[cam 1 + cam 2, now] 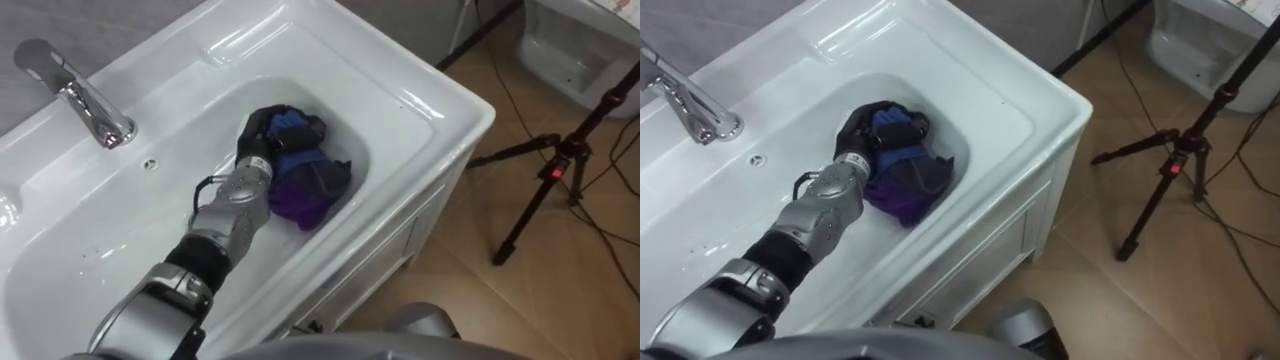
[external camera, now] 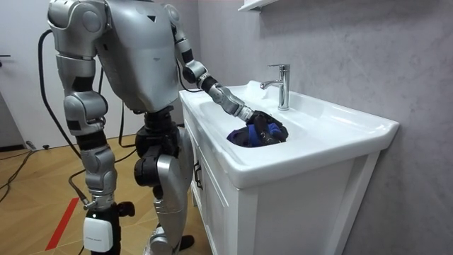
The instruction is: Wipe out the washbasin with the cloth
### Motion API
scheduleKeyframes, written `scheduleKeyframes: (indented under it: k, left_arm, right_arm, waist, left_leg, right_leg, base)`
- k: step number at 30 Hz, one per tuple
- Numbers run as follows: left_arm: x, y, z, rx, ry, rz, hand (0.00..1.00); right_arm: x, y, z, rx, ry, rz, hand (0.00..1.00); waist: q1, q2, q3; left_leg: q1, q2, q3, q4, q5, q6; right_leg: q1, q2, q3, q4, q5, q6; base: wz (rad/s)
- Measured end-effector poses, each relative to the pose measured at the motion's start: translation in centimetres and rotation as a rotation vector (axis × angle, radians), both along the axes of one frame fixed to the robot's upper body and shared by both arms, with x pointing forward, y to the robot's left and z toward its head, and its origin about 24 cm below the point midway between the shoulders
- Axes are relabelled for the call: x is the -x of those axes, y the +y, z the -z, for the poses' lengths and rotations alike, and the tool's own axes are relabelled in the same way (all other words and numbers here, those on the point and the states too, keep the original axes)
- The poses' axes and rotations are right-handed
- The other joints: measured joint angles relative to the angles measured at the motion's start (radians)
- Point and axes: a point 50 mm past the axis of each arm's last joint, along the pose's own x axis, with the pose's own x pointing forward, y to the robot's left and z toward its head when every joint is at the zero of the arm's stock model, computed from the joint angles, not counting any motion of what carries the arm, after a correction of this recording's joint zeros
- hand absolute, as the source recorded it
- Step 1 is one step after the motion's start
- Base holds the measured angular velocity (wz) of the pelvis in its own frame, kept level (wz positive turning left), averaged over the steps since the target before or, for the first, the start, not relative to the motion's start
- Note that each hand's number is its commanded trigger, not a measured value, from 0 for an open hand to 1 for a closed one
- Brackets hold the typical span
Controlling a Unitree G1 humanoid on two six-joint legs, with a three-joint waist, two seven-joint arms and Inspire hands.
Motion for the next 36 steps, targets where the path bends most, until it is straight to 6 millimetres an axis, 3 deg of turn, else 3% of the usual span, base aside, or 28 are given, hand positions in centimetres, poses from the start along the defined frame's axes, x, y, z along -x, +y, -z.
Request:
scheduleKeyframes:
  k: [5, 10, 12, 28, 36]
  left_arm:
    - [-0.9, -0.3, -1.3, -0.008, -0.026, 0.035, 1.00]
    - [-0.9, -0.4, -1.4, -0.006, -0.028, 0.044, 1.00]
    - [-0.9, -0.2, -1.4, -0.010, -0.029, 0.046, 1.00]
    - [-1.0, 0.0, -1.4, -0.008, -0.031, 0.058, 1.00]
    - [-1.1, 0.2, -1.5, -0.006, -0.034, 0.047, 1.00]
  right_arm:
    - [-0.3, -0.2, -0.1, 0.036, -0.017, 0.002, 0.00]
    - [-0.7, -0.2, -0.1, 0.034, -0.029, 0.008, 0.00]
    - [-0.8, -0.1, -0.1, 0.038, -0.033, 0.008, 0.00]
    - [-0.3, 0.0, -0.1, 0.054, -0.028, -0.010, 0.00]
    - [-0.3, 0.2, 0.0, 0.027, -0.022, -0.020, 0.00]
  waist:
    - [0.003, 0.006, -0.0024]
    - [0.003, 0.008, -0.0039]
    - [0.002, 0.003, -0.0002]
    - [0.003, 0.004, 0.0023]
    - [0.009, -0.006, 0.0076]
  left_leg:
    - [0.000, -0.002, 0.001, -0.001, -0.005, 0.009]
    - [0.000, -0.002, 0.001, -0.001, -0.007, 0.012]
    - [0.000, -0.002, 0.002, -0.001, -0.007, 0.012]
    - [0.003, -0.001, 0.002, -0.002, -0.008, 0.012]
    - [0.008, -0.001, 0.016, -0.001, -0.008, 0.012]
  right_leg:
    - [0.000, -0.001, 0.002, -0.006, 0.004, 0.006]
    - [0.001, -0.001, 0.003, -0.006, 0.006, 0.007]
    - [0.001, -0.001, 0.003, -0.006, 0.006, 0.007]
    - [-0.002, 0.000, 0.004, -0.004, 0.007, 0.006]
    - [-0.013, 0.000, 0.012, 0.013, 0.007, 0.006]
  base:
    - [0.00]
    - [0.00]
    - [0.00]
    - [0.00]
    - [-0.06]
